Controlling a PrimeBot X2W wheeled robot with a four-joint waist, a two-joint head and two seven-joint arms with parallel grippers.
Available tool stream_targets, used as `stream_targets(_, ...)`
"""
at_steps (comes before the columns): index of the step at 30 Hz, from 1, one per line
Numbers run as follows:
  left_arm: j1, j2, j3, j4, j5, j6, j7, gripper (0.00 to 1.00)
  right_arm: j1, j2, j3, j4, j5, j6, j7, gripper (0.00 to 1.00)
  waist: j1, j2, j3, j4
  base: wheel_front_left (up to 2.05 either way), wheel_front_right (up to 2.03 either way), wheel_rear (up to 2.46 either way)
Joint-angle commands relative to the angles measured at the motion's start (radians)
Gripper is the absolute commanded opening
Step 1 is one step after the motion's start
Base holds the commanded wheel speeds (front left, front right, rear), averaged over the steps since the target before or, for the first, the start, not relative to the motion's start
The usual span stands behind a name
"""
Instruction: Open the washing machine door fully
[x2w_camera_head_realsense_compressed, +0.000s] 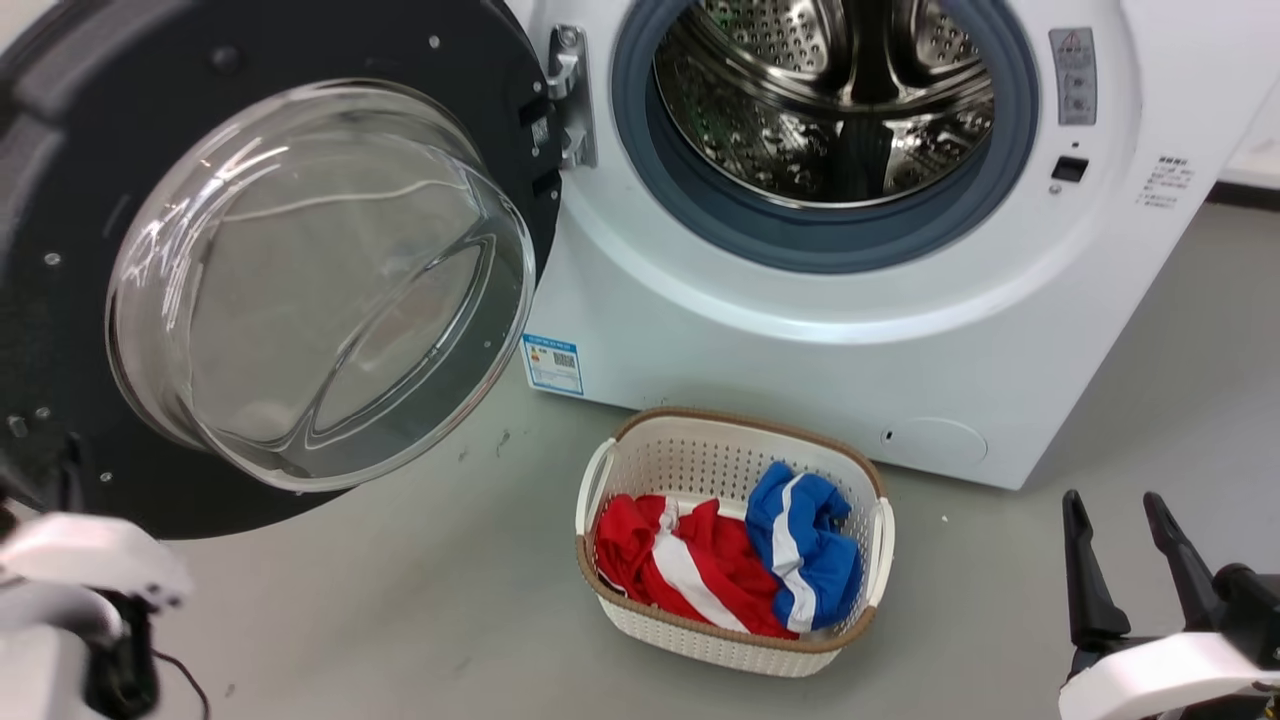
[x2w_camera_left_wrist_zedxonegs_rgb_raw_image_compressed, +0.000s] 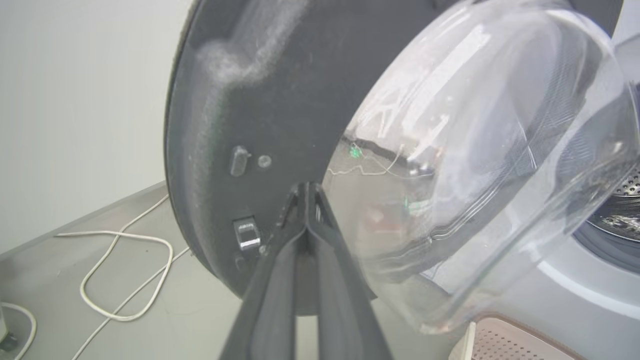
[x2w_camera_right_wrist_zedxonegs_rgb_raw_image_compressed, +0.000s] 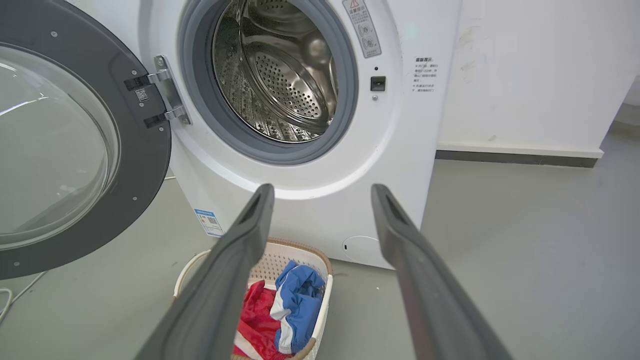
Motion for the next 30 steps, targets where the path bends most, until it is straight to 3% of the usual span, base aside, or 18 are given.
stream_targets(1,0.042,-0.016,-0.005,-0.034,0.009,0.006,-0.005,0.00,0.010,0.002,0.001,0.002,0.005,0.000,-0.004,1.00,0.0000,0.0000,-0.024,0.004,0.00,0.00,0.00)
stream_targets(7,0.222,-0.103,-0.049,-0.246,0.051,0.044,-0.007,0.00,0.024,0.002,0.016,0.006,0.015,0.000,-0.005,1.00,0.0000,0.0000,-0.049,-0.008,0.00,0.00,0.00)
stream_targets(13,0.346,-0.160,-0.155,-0.455,0.111,0.075,0.018,0.00,0.019,0.002,0.035,0.011,0.014,0.000,-0.007,1.00,0.0000,0.0000,-0.061,-0.046,0.00,0.00,0.00)
stream_targets(15,0.354,-0.172,-0.188,-0.491,0.132,0.077,0.023,0.43,0.016,0.002,0.039,0.013,0.011,0.000,-0.005,1.00,0.0000,0.0000,-0.060,-0.063,0.00,0.00,0.00)
stream_targets(16,0.354,-0.178,-0.205,-0.505,0.143,0.078,0.023,0.73,0.013,0.002,0.041,0.014,0.009,0.000,-0.004,1.00,0.0000,0.0000,-0.060,-0.073,0.00,0.00,0.00)
stream_targets(17,0.352,-0.179,-0.215,-0.514,0.151,0.076,0.025,0.96,0.010,0.002,0.045,0.014,0.006,0.000,-0.002,1.00,0.0000,0.0000,-0.060,-0.084,0.00,0.00,0.00)
stream_targets(18,0.347,-0.174,-0.225,-0.518,0.157,0.073,0.026,1.00,0.007,0.002,0.050,0.015,0.004,0.000,0.000,1.00,0.0000,0.0000,-0.058,-0.097,0.00,0.00,0.00)
stream_targets(30,0.309,-0.178,-0.284,-0.488,0.234,0.076,0.008,1.00,0.004,0.002,0.057,0.010,-0.016,0.000,0.007,1.00,0.0000,0.0000,-0.057,-0.220,0.00,0.00,0.00)
